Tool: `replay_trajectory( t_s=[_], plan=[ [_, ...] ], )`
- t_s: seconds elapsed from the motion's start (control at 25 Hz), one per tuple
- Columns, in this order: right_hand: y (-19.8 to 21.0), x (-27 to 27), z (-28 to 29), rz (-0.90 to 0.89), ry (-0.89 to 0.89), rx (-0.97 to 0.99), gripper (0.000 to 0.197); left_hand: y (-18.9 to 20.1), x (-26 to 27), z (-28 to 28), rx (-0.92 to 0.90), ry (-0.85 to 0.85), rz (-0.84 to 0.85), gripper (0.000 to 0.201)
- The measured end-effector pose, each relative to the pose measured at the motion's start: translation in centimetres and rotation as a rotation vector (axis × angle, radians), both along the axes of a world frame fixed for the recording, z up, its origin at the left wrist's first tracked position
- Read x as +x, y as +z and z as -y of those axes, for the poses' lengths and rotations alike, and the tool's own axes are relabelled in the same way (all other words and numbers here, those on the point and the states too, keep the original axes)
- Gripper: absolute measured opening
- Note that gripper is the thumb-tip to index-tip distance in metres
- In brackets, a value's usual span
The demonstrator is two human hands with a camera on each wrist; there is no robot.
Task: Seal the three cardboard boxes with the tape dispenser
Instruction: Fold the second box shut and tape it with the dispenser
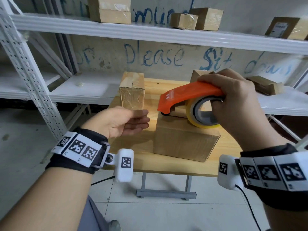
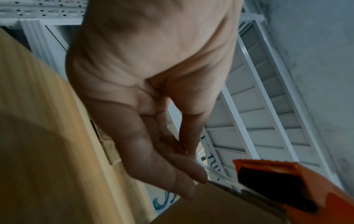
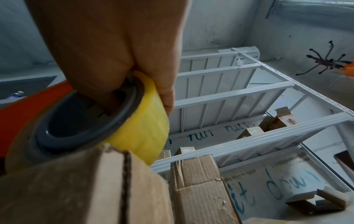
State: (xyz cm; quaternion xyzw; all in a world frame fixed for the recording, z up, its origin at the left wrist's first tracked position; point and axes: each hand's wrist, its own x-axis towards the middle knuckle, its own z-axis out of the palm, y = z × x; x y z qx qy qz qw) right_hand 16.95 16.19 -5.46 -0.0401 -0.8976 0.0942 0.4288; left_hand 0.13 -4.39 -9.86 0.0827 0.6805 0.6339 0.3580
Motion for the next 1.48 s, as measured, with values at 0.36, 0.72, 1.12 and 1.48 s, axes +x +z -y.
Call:
replay_trajectory(
  t_s=[0.36, 0.72, 1.12, 1.48],
  plan=[
    [-0.1, -0.8, 0.3, 0.054, 0.011, 0.080, 0.053, -1.8, 2.4, -1.7, -0.056, 0.029, -0.233, 0.016],
    [0.1, -1.1, 0.8, 0.089, -0.023, 0.143, 0.052, -3.1, 3.0, -3.3, -0.433, -0.305, -0.688, 0.031],
    [-0.1, -0.6, 0.3, 0.039, 0.005, 0.079, 0.051, -0.2, 1.0, -1.0, -0.313, -0.527, -0.748, 0.048],
    [0.5, -0.1, 0.1, 0.104, 0.058, 0.102, 0.054, -2.1, 1.0, -1.7, -0.167, -0.531, -0.762, 0.070]
  ],
)
